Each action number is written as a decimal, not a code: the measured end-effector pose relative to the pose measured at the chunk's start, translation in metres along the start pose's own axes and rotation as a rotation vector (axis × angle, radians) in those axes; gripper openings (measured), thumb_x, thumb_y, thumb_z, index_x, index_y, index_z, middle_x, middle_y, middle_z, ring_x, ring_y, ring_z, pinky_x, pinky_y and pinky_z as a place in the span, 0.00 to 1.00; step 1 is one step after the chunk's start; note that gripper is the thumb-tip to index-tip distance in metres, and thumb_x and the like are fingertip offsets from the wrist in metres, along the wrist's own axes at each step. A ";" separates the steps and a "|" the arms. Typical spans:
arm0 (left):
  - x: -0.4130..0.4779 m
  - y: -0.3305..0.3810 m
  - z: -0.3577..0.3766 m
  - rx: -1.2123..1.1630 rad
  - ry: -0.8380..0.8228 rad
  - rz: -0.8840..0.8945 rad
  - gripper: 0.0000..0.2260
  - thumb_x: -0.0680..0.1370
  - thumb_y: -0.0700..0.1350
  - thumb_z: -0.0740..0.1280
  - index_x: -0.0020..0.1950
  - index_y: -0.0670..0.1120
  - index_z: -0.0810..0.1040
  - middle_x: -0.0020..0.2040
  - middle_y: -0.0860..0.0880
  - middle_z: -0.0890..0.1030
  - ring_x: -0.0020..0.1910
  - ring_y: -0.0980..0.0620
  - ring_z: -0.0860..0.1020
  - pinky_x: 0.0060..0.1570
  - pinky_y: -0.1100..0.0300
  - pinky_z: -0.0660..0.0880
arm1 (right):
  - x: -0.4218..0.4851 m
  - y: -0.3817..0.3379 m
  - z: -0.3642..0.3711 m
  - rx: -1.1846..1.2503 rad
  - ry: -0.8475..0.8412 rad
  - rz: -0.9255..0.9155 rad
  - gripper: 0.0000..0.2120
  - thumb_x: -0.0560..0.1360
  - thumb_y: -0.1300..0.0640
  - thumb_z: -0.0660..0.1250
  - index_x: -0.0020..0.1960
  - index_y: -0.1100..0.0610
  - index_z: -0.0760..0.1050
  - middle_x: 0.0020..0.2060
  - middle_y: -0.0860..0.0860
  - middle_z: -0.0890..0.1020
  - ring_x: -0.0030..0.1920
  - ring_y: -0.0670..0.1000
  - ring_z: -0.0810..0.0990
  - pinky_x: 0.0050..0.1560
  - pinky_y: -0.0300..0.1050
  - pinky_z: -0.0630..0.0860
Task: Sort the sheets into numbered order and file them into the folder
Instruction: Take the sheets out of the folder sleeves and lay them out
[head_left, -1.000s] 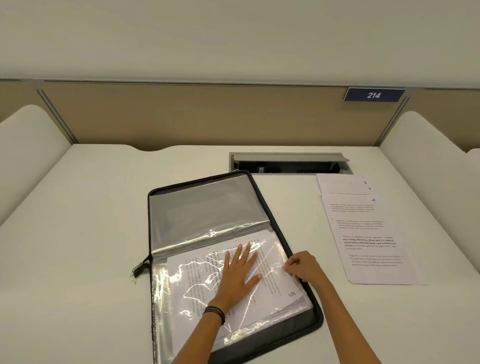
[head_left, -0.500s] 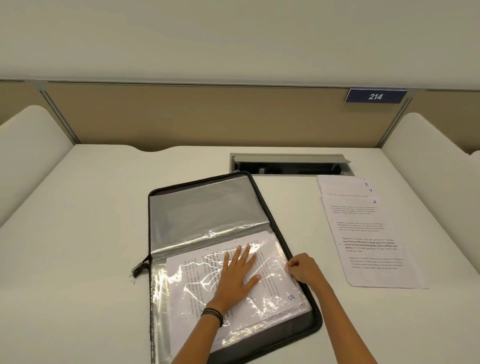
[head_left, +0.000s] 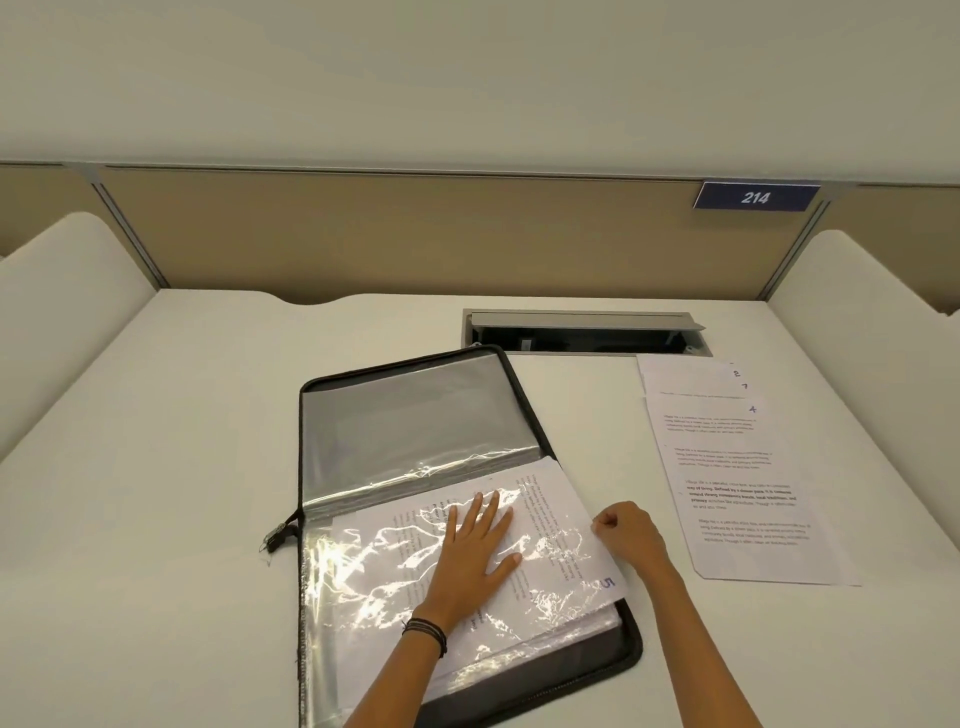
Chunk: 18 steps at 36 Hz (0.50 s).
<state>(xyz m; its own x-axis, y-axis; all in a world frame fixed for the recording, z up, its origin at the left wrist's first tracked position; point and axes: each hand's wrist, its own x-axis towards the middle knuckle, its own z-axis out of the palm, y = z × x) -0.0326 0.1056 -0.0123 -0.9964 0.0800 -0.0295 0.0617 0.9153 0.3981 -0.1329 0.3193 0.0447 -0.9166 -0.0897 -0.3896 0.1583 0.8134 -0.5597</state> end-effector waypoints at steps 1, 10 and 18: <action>0.000 0.000 -0.001 0.009 -0.003 -0.002 0.30 0.76 0.68 0.38 0.75 0.57 0.39 0.76 0.54 0.36 0.75 0.53 0.33 0.71 0.54 0.27 | 0.000 0.001 -0.001 0.007 -0.002 0.003 0.15 0.75 0.62 0.64 0.31 0.54 0.68 0.31 0.45 0.74 0.34 0.46 0.73 0.35 0.39 0.67; -0.001 0.002 -0.002 -0.004 -0.024 -0.014 0.32 0.75 0.69 0.37 0.75 0.57 0.39 0.76 0.55 0.35 0.74 0.54 0.31 0.69 0.57 0.24 | 0.001 0.013 -0.019 0.055 0.048 0.057 0.09 0.78 0.59 0.62 0.42 0.61 0.76 0.37 0.52 0.78 0.40 0.51 0.76 0.41 0.44 0.71; -0.001 0.000 -0.001 -0.002 -0.043 -0.021 0.33 0.74 0.70 0.36 0.75 0.57 0.38 0.76 0.55 0.35 0.74 0.55 0.31 0.68 0.56 0.24 | -0.006 0.017 -0.031 0.130 0.068 0.039 0.06 0.79 0.59 0.62 0.45 0.59 0.75 0.41 0.52 0.77 0.45 0.52 0.75 0.50 0.49 0.73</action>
<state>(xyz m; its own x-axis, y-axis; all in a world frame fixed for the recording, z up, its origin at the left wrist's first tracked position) -0.0319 0.1053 -0.0115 -0.9940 0.0780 -0.0766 0.0412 0.9161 0.3988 -0.1356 0.3516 0.0599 -0.9311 -0.0169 -0.3644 0.2360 0.7340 -0.6368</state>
